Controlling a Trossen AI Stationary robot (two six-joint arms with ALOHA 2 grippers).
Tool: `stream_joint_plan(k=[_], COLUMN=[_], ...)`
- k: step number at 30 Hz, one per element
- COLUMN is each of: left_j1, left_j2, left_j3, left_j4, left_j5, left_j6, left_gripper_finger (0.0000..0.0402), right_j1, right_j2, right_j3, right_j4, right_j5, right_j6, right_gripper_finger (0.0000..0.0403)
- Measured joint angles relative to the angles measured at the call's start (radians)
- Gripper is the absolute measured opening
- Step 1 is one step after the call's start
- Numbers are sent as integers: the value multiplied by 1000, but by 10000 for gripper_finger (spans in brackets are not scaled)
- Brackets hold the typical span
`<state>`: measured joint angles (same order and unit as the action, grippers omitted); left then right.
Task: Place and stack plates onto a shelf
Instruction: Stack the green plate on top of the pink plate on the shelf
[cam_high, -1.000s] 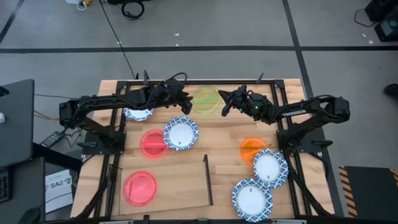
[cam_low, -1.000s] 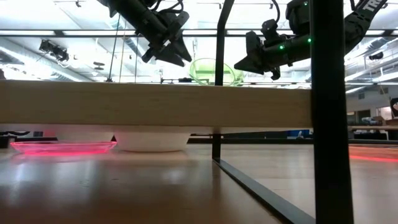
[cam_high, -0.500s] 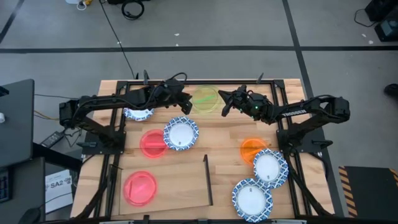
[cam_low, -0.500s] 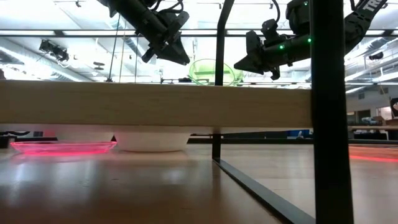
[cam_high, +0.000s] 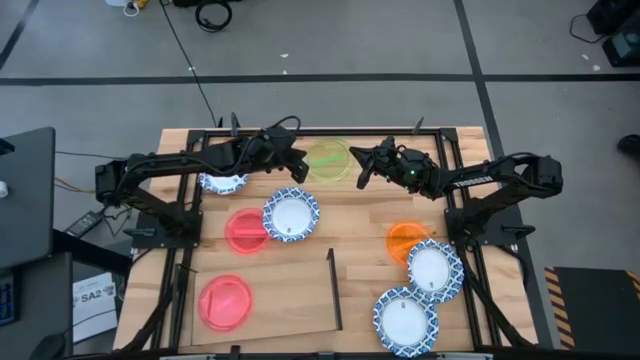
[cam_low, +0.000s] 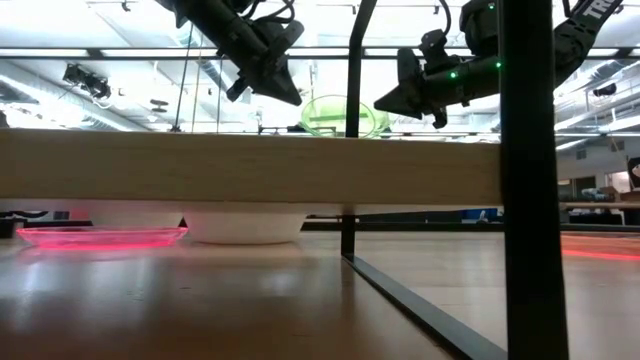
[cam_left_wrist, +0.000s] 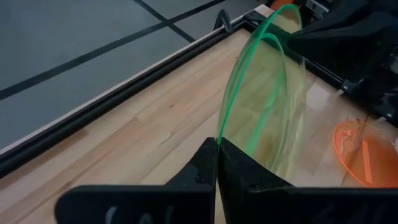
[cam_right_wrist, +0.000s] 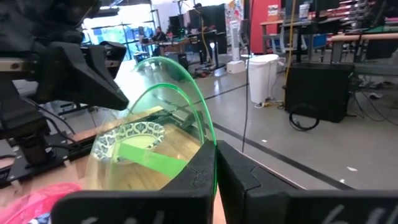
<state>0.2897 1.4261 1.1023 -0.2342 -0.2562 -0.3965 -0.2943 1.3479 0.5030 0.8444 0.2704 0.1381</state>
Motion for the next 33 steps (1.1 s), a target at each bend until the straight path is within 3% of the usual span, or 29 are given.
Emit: stream_joint_plan(k=[7,20,27,33], left_j1=[0,0,0,1], left_j2=[0,0,0,0], left_j3=[0,0,0,0], left_j4=[11,7,5,5], left_j5=[5,5,2,2], left_j6=[0,0,0,8], left_gripper_finger=[8,8,8,8], right_j1=[1,1,0,0], right_j2=[0,0,0,0], right_j3=[0,0,0,0], right_j4=[0,-1,-1,-1], right_j5=[-36,-123,-129,-128], right_j6=[-1,-9,-9,-10], right_gripper_finger=[60,188,255,289])
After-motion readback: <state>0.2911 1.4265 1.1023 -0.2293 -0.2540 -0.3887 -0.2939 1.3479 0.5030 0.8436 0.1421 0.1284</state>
